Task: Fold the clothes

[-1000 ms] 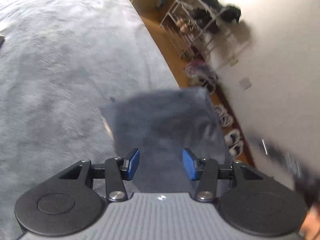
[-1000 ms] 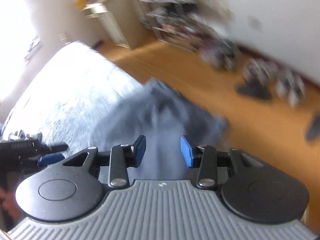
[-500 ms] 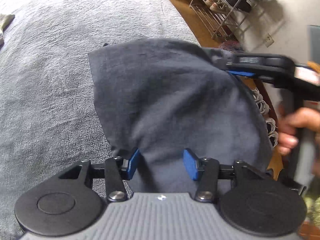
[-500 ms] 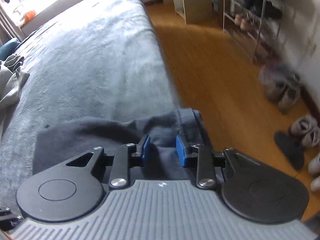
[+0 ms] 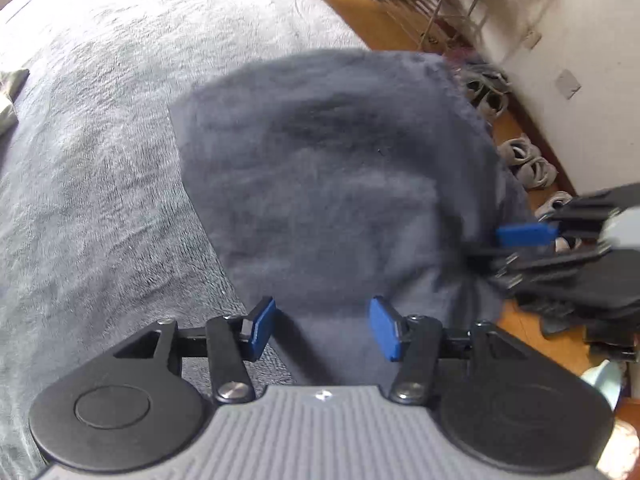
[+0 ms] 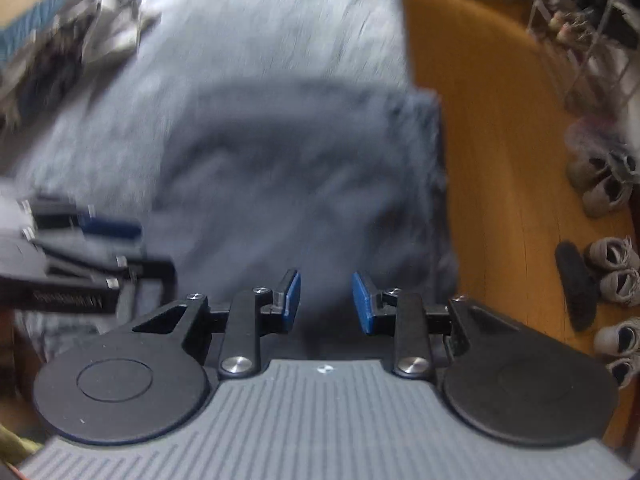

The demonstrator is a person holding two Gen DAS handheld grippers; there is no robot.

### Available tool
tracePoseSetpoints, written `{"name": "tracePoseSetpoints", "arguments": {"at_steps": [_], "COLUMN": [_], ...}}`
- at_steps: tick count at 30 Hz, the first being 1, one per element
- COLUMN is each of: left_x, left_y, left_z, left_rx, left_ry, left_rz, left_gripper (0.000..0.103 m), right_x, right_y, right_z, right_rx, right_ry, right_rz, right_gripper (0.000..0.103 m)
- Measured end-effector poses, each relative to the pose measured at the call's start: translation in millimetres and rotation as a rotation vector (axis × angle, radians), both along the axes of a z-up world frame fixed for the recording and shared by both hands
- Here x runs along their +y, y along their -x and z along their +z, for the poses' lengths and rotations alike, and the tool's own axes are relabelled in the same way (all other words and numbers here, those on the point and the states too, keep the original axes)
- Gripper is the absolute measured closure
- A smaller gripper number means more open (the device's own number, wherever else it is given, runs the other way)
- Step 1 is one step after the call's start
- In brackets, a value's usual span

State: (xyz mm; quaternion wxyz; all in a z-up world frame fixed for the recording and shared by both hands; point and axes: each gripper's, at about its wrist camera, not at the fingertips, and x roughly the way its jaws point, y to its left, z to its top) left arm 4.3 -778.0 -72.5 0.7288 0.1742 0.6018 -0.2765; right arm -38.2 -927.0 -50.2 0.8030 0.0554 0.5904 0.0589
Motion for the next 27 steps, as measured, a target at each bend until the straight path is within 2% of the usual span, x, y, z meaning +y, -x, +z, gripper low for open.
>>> {"name": "tracePoseSetpoints", "arguments": {"at_steps": [2,4,7,10,13,17,19,21,24,27], "left_x": [-1.7,-0.6,2.5,6.0,7.3,4.9,4.2,4.5,5.4,5.9], "left_y": [-0.1,-3.9,-8.5,-10.8,-14.4,-13.9,-13.9,-14.0,-11.8,-10.7], "left_z": [-2.0,-0.9,-0.3,-1.2,-3.5,-2.3,-0.9,-0.7,0.0,0.4], "left_rx": [0.004,0.019,0.044,0.060,0.077,0.087,0.092,0.096,0.099,0.099], "left_ry": [-0.018,-0.027,-0.032,-0.042,-0.059,-0.079,-0.086,-0.091,-0.093,-0.097], "left_rz": [0.020,0.039,0.067,0.095,0.131,0.156,0.161,0.167,0.174,0.181], "left_gripper": [0.048,0.047,0.045,0.044,0.043,0.043,0.043,0.043,0.043,0.042], "right_x": [11.0,18.7,21.2,15.3,8.9,2.1,-4.0,-12.4,-9.2,-0.4], "right_y": [-1.4,-5.0,-12.1,-27.3,-59.4,-100.3,-111.5,-109.6,-104.0,-97.9], "right_z": [-25.7,-30.5,-2.6,29.9,38.1,12.4,-11.6,-22.7,2.8,26.9], "right_rx": [0.033,0.044,0.018,-0.082,-0.182,-0.249,-0.201,-0.165,-0.221,-0.297], "right_ry": [0.033,0.057,0.065,0.024,0.009,-0.021,-0.004,0.003,-0.010,-0.059], "right_rz": [0.035,0.065,0.070,0.024,-0.005,-0.079,-0.116,-0.149,-0.153,-0.089], "right_gripper": [0.075,0.075,0.075,0.075,0.075,0.075,0.075,0.076,0.075,0.075]}}
